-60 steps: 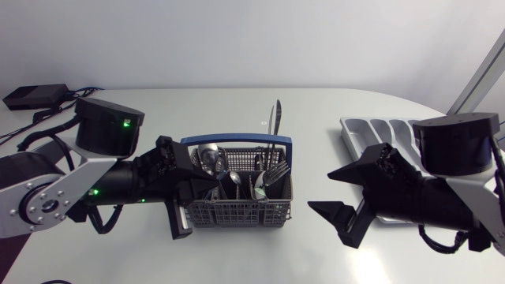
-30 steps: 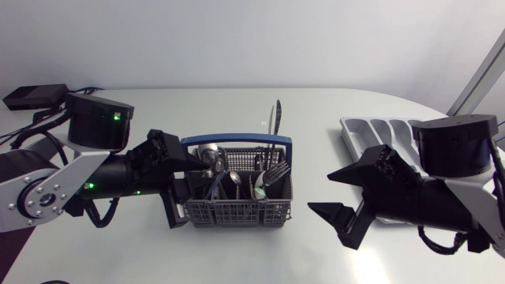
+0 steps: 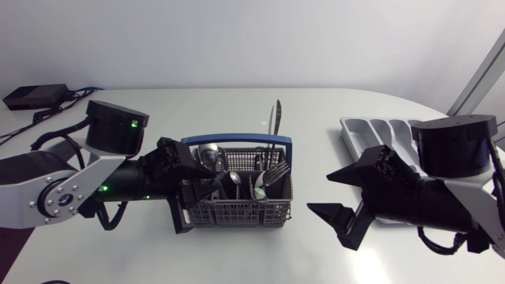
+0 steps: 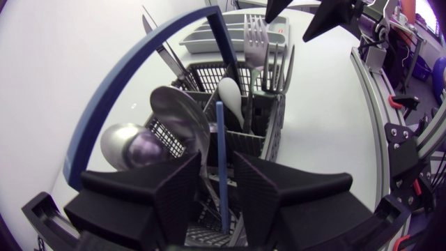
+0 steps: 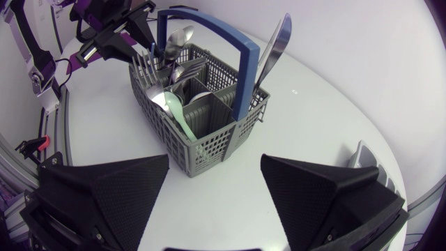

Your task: Sort the cutlery from the basket into the organizer compartments.

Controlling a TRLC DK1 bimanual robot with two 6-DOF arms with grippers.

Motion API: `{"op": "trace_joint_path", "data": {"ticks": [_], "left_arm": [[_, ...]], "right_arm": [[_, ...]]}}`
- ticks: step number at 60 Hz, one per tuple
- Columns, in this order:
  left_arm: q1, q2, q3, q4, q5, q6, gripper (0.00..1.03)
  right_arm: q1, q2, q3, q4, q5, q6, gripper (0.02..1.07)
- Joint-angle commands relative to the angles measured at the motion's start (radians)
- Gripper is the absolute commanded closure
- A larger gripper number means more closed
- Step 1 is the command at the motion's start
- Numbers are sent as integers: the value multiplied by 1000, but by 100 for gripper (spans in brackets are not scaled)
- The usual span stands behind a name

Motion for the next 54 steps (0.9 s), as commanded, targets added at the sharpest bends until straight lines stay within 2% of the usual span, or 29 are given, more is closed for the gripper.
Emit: {"op": "trace_joint_path", "data": {"ticks": [1,7,28,54], "left_arm": [[-6,41,10,9,12,-20,93],[-13,64,20,11,12,-26,100],[-10,41,37,1,16,-52,100],[-12,-143,151,-157,25,-106,100]], "right_arm": [[10,11,-26,15,-5,-17,12],[10,14,-28,15,-5,-15,12],[12,8,-37,14,-5,-19,12],[15,1,-28,7,-8,-20,12]]}}
